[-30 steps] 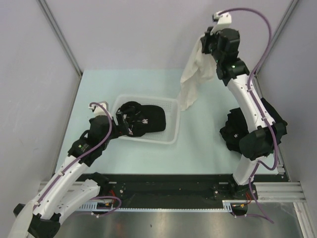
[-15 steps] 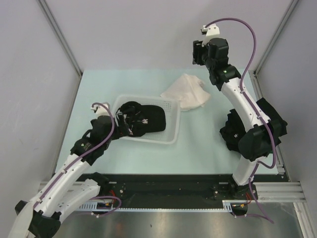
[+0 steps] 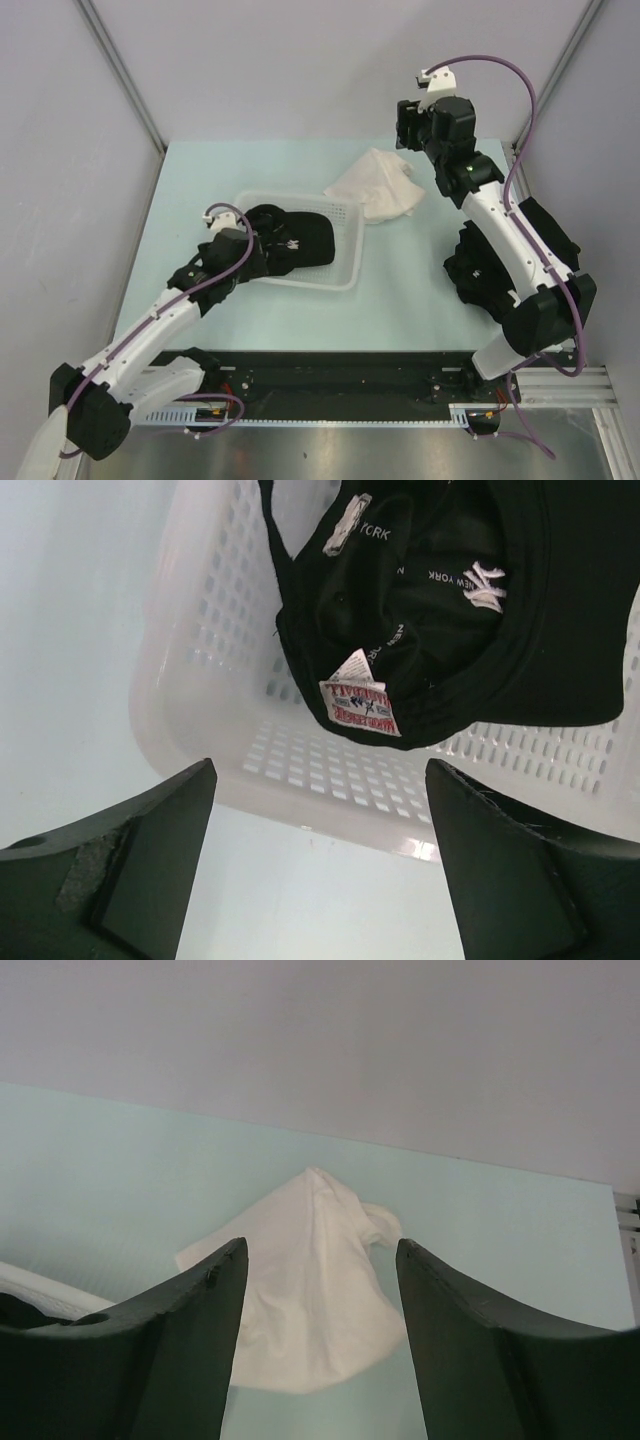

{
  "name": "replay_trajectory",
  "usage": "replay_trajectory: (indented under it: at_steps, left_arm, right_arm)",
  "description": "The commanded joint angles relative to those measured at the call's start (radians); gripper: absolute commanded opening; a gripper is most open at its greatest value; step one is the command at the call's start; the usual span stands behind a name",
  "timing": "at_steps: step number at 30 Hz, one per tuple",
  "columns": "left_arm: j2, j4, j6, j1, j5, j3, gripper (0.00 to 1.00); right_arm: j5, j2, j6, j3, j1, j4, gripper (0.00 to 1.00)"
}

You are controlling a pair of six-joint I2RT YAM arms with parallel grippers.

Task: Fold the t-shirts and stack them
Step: Move the tshirt to the center of the board

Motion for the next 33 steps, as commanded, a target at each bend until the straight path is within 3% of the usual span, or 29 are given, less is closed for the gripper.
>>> replay_trajectory:
  at_steps: [1, 10, 18, 25, 33]
  left_arm:
    - [0.068, 0.01, -0.009, 0.005, -0.001, 0.028, 0.88]
    - [0.174, -0.099, -0.019, 0.002, -0.086, 0.143, 0.83]
    - [0.108, -0.137, 0.035, 0.001, -0.229, 0.217, 0.85]
    - [0.186, -0.192, 0.014, 0.002, -0.274, 0.213, 0.85]
    - [0.237, -0.128, 0.026, 0.004, -0.32, 0.162, 0.86]
  right_arm:
    - [0.022, -0.054, 0.01, -0.015, 0.006, 0.015, 0.66]
    - [0.013, -0.063, 0.002, -0.025, 0.006, -0.002, 0.66]
    - [-0.021, -0.024, 0.036, -0.028, 0.008, -0.005, 0.66]
    - [-0.03, -0.02, 0.036, -0.031, 0.012, -0.019, 0.66]
    - [-0.016, -0.052, 0.013, -0.059, 0.008, -0.045, 0.66]
